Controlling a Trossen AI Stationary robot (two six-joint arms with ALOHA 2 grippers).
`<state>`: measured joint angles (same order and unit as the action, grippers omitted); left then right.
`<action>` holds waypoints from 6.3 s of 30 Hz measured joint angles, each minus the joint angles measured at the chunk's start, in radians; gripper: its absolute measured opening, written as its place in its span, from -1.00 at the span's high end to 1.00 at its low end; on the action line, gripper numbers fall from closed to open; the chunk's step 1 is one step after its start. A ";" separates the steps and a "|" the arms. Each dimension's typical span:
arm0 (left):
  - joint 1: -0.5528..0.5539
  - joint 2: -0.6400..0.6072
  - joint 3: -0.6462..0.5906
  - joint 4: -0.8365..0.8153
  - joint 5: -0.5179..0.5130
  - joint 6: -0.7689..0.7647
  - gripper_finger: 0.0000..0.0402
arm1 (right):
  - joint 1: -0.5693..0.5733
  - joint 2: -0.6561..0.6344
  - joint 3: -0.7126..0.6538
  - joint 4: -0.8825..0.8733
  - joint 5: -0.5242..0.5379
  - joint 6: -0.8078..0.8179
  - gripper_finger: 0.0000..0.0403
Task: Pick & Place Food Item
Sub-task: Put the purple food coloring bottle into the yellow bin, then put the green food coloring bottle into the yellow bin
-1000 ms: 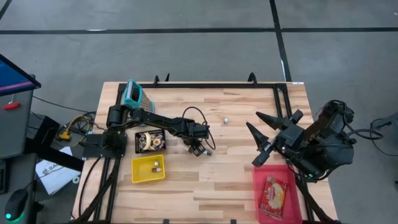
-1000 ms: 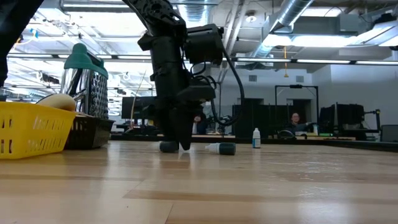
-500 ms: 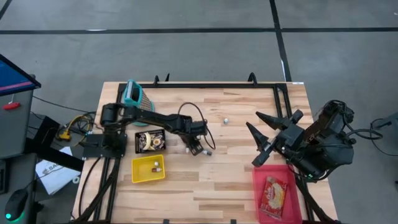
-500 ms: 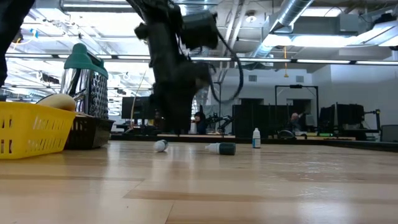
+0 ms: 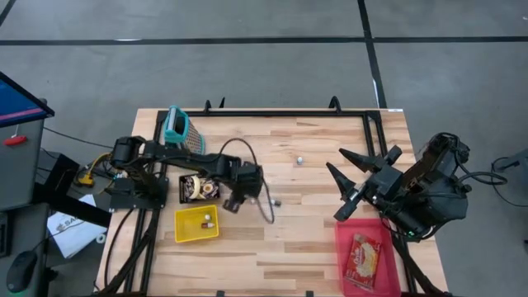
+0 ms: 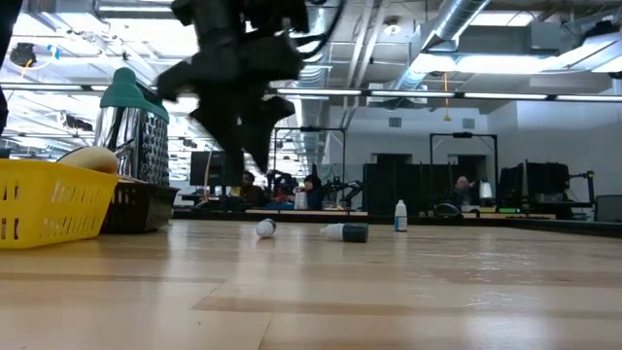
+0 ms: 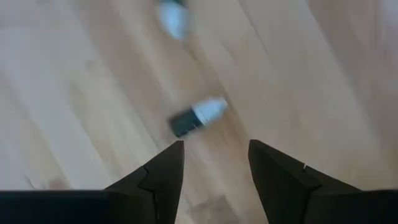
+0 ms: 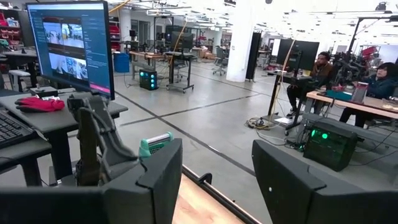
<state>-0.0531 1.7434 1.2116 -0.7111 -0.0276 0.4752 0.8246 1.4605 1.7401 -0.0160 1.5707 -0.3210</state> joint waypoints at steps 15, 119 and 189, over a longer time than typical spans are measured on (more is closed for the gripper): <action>-0.033 0.059 -0.081 0.168 -0.122 0.383 0.02 | -0.010 0.000 0.000 -0.007 0.000 0.008 0.07; -0.519 -0.604 -0.619 0.162 -0.101 -1.506 0.59 | -0.013 0.000 -0.002 -0.056 0.000 0.040 0.07; -0.294 -0.973 -0.341 1.052 -0.593 -0.428 -0.06 | -0.679 0.654 -0.011 -0.884 -1.548 0.757 0.16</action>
<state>-0.3473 0.7700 0.8703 0.3412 -0.6211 0.0475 0.1454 2.1145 1.7287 -0.9002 0.0232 0.4358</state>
